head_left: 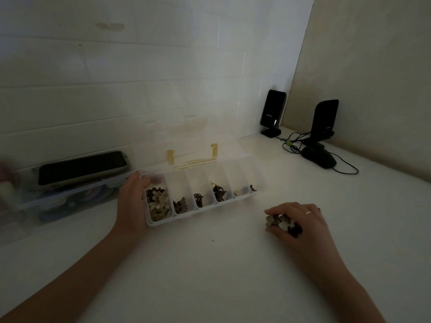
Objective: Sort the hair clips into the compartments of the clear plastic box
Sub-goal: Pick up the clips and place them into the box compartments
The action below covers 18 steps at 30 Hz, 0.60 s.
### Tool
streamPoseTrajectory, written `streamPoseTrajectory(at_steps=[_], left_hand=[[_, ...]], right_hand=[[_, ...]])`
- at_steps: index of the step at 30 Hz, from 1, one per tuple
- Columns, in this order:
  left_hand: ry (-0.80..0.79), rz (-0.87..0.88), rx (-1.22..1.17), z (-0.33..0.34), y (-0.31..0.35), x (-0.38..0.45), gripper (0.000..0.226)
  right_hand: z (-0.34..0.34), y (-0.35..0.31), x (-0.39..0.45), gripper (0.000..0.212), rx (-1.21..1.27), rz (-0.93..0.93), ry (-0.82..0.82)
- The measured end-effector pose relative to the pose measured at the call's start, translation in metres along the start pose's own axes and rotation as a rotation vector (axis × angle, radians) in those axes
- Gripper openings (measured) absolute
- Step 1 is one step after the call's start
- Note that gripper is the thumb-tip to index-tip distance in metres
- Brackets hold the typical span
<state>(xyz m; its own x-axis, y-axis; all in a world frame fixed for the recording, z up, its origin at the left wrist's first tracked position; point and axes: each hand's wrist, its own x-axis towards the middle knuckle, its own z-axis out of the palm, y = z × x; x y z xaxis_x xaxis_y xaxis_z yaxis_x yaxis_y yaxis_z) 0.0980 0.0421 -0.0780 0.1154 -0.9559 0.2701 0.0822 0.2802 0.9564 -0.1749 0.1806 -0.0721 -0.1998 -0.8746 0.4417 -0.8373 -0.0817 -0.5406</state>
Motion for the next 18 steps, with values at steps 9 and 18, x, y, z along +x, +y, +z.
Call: streamPoseTrajectory(at_steps=[9,18], left_hand=[[0.026,0.112,0.027,0.0031,0.0037,0.0015,0.026],[-0.005,0.159,0.044,0.0031,0.0028,-0.0007,0.024]], right_hand=[[0.0026,0.0046,0.0013,0.036,0.085,-0.007,0.035],[0.0068,-0.0019,-0.0003,0.035,0.249,-0.005,0.009]])
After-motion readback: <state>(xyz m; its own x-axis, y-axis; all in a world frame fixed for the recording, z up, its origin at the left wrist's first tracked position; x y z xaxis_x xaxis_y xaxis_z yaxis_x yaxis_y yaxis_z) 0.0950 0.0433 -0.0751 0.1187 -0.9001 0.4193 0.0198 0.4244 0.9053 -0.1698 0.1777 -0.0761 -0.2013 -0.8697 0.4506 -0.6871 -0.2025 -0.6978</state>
